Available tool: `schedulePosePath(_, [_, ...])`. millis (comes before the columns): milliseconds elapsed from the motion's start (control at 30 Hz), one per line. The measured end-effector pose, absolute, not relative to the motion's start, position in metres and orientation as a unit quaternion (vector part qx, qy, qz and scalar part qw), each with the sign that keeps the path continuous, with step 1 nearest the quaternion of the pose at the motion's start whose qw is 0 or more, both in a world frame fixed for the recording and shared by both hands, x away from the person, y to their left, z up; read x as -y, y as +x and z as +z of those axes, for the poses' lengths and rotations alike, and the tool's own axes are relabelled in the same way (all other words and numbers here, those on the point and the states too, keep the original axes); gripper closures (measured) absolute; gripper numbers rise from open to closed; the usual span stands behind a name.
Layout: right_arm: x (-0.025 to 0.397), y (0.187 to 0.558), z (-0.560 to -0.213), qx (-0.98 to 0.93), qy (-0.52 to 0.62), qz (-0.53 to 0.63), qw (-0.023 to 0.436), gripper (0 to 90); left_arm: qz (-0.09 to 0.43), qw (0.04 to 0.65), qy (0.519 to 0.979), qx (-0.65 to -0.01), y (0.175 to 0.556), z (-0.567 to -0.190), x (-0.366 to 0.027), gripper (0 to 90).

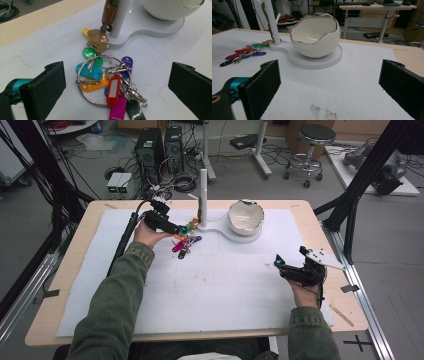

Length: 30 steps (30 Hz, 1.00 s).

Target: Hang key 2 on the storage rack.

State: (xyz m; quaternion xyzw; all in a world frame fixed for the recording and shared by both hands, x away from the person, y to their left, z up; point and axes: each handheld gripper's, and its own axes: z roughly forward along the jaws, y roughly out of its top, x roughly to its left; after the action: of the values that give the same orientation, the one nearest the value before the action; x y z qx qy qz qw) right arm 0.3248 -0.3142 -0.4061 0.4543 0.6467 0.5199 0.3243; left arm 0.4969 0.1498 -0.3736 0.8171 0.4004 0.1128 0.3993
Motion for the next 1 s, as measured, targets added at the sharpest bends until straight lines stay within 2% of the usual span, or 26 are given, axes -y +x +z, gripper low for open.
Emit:
schedulePosePath(700, [0.314, 0.325, -0.406, -0.649, 0.453, 0.519, 0.323, 3.0, 0.083, 0.365, 0.841, -0.392, 0.500, -0.400, -0.133, 2.9])
schedulePosePath(1000, [0.315, 0.325, -0.406, -0.648, 0.456, 0.519, 0.321, 3.0, 0.067, 0.351, 0.849, -0.389, 0.502, -0.410, -0.129, 7.1])
